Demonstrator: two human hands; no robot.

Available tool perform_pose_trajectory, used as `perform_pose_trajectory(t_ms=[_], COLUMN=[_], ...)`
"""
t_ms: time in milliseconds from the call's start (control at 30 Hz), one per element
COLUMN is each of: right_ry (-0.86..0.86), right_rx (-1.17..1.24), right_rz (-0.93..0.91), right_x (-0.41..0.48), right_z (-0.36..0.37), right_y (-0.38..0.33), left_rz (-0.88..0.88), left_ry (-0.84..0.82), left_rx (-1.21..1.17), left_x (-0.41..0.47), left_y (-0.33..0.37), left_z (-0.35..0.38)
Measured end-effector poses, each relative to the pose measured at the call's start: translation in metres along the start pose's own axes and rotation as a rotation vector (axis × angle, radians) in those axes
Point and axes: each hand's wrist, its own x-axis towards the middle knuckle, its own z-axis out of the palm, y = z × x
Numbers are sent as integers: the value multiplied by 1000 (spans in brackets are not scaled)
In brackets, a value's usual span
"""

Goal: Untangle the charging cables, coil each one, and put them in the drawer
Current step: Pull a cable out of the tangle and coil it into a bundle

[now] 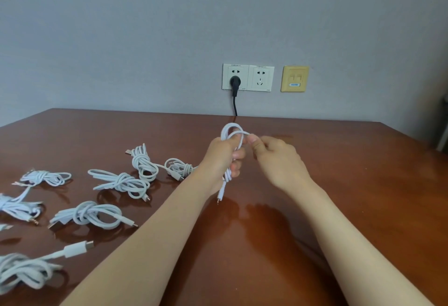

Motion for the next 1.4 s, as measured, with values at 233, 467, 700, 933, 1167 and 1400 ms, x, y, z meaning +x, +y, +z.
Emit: perform_pose_trajectory(t_ms=[233,467,700,933,1167,1400], right_ry=[-51,49,-47,-131,-131,-159], right_rx=[-37,-36,-87,-156,-264,-179], right_rz=[-106,-161,-229,-287,-307,-258], right_x=[0,1,-3,-6,-10,-9], right_z=[-2,5,17,13,11,18], right_y=[0,4,4,6,3,8], left_rz=[-47,58,134,225,352,225], left_ry=[208,174,185,181,239,203], left_rx=[-224,32,137,483,823,796], left_x=[9,6,7,6,7,8], left_y=[9,6,1,2,1,-3], left_z=[-26,-12,-14,-11,-17,-18])
